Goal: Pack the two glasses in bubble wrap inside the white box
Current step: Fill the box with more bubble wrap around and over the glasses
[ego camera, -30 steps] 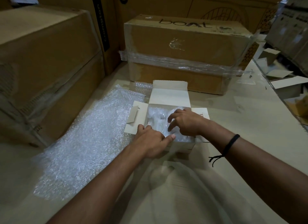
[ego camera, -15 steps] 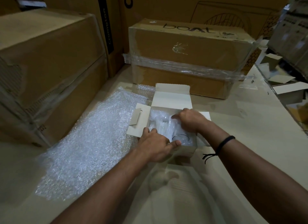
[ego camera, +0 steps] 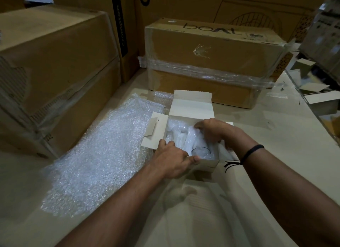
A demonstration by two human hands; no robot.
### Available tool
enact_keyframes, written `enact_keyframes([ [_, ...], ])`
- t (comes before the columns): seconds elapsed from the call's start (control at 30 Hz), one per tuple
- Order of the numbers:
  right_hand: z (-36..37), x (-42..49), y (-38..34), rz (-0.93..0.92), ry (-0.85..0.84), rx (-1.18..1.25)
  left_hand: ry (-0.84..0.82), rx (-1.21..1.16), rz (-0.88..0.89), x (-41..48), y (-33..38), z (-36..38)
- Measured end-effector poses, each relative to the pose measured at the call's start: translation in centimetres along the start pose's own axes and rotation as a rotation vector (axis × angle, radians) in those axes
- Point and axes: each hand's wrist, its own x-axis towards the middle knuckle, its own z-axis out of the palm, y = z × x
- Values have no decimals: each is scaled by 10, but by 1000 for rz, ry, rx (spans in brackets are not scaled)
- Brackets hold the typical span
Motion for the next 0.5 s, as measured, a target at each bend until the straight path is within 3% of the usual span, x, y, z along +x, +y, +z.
enact_keyframes([
  [0.13,-4,-13,1,32,187,-130,-16,-21,-14,-1,1,-1],
  [0.37,3,-13,-11,-60,35,-399,-41,-25,-42,0,0,0],
  [0.5,-3,-23,-15,-167,190,-275,-37,-56,-45,1,-1,3],
])
